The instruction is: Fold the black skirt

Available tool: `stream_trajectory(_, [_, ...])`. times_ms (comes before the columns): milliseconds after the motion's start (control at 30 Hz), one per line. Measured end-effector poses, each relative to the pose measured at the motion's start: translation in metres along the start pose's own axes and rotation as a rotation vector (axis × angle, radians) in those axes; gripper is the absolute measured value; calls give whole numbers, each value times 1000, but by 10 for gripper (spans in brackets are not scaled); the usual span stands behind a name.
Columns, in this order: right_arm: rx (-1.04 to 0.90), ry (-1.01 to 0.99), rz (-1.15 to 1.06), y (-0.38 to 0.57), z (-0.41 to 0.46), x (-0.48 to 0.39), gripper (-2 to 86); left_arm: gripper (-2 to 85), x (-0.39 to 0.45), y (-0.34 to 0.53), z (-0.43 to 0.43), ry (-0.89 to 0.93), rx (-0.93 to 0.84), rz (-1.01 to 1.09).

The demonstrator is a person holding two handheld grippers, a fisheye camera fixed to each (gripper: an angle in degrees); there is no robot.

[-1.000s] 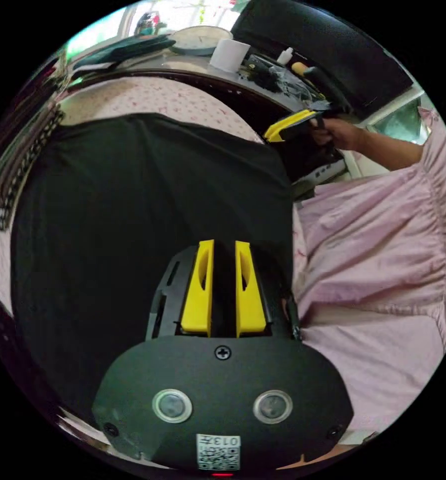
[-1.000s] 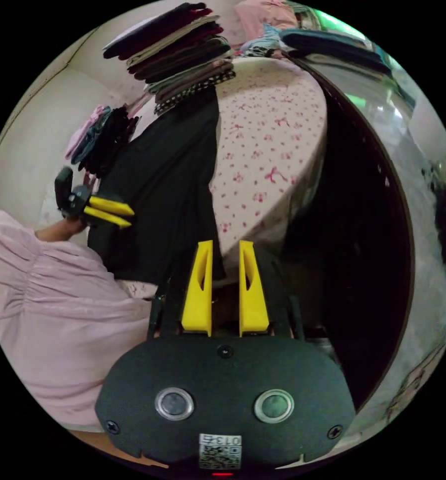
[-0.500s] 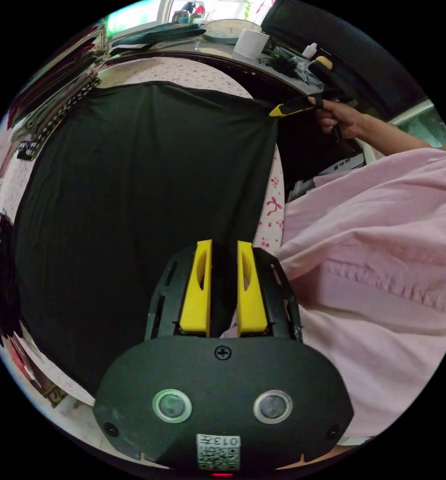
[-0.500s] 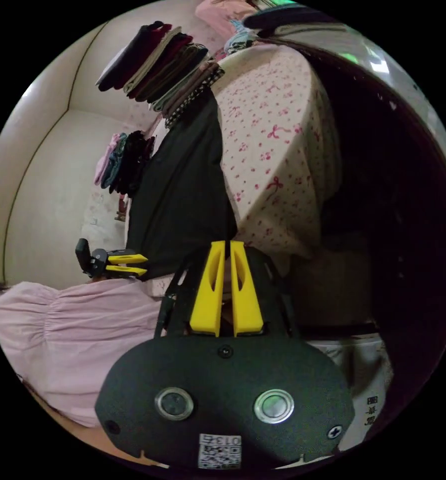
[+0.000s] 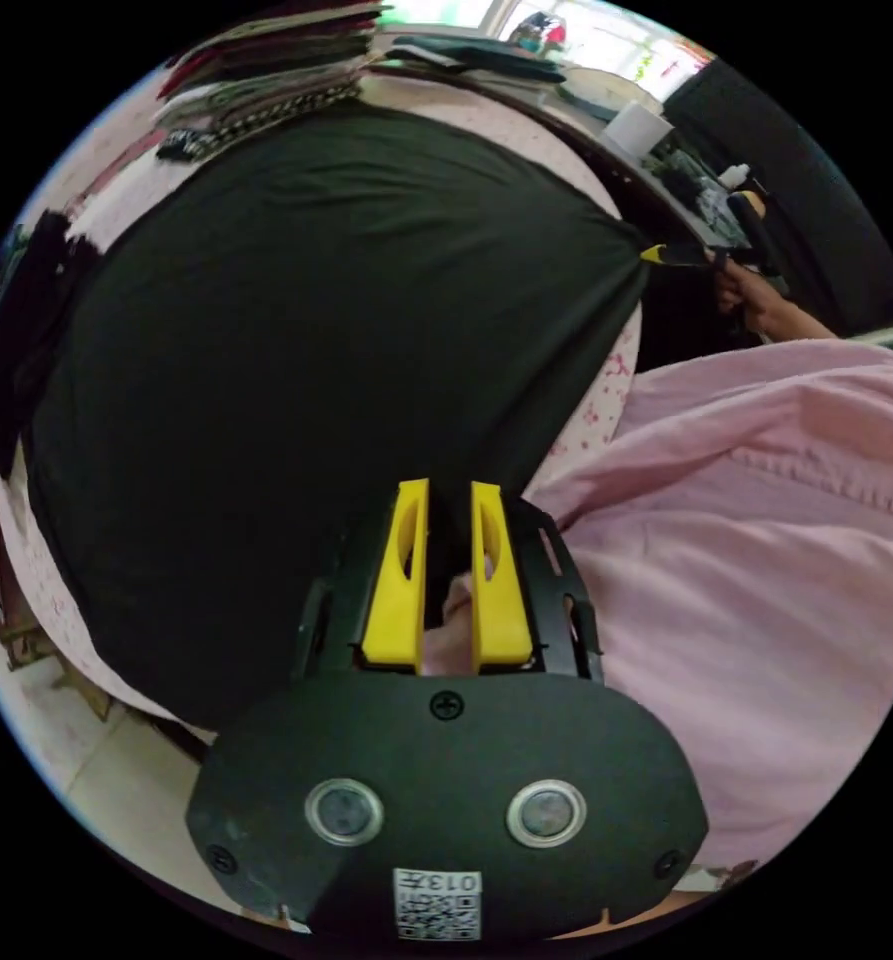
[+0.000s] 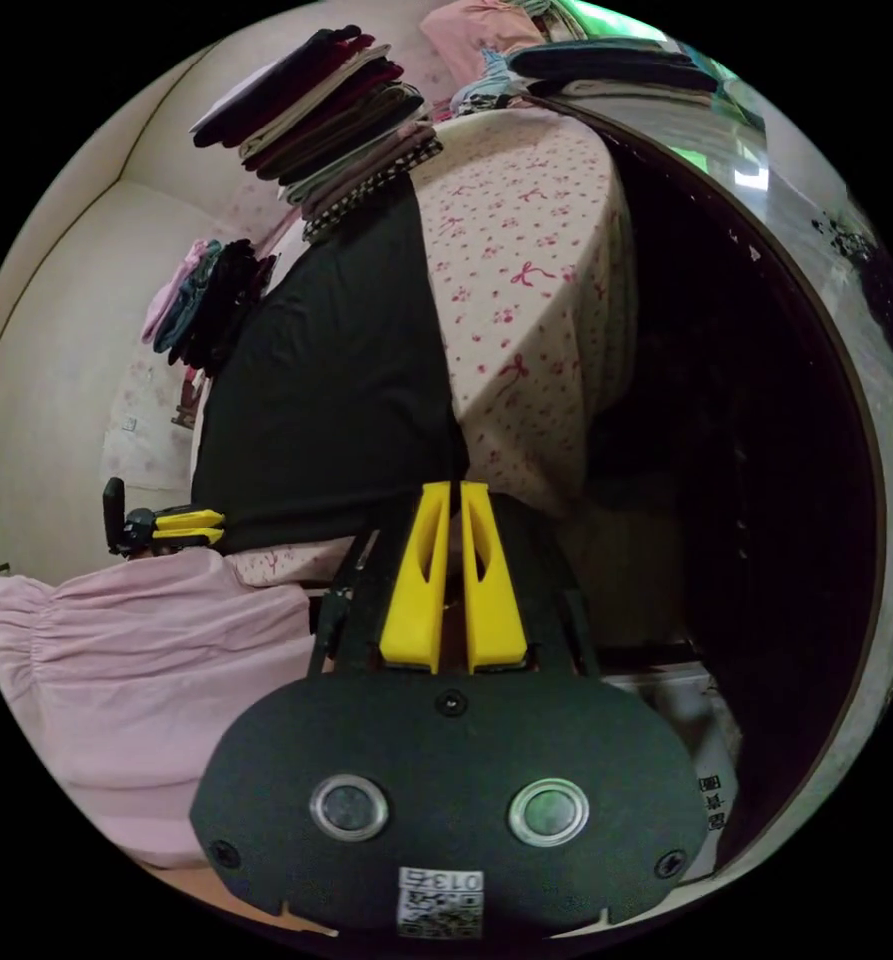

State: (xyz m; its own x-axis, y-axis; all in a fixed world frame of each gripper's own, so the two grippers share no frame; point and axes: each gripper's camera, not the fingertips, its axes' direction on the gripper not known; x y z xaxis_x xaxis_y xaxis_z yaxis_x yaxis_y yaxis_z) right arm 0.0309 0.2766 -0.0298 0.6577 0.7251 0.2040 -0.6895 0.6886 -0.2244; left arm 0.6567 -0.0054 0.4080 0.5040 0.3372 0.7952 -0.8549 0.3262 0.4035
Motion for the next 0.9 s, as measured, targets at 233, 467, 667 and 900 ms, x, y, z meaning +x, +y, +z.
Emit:
stream_trajectory(233, [-22,29,-3,6,-7,-14,17,73,-50,179,-9,-31,164,-401])
stream_trajectory(467, [-60,73,4,5,-8,-32,17,111,-120,443,7,65,522,-1087])
stream_trajectory(667, [-91,118,-6,2,-9,-49,17,131,-154,544,70,304,655,-1159])
stream_trajectory(900, [-134,181,-24,-6,-8,-69,16,24,-178,600,102,435,717,-1091])
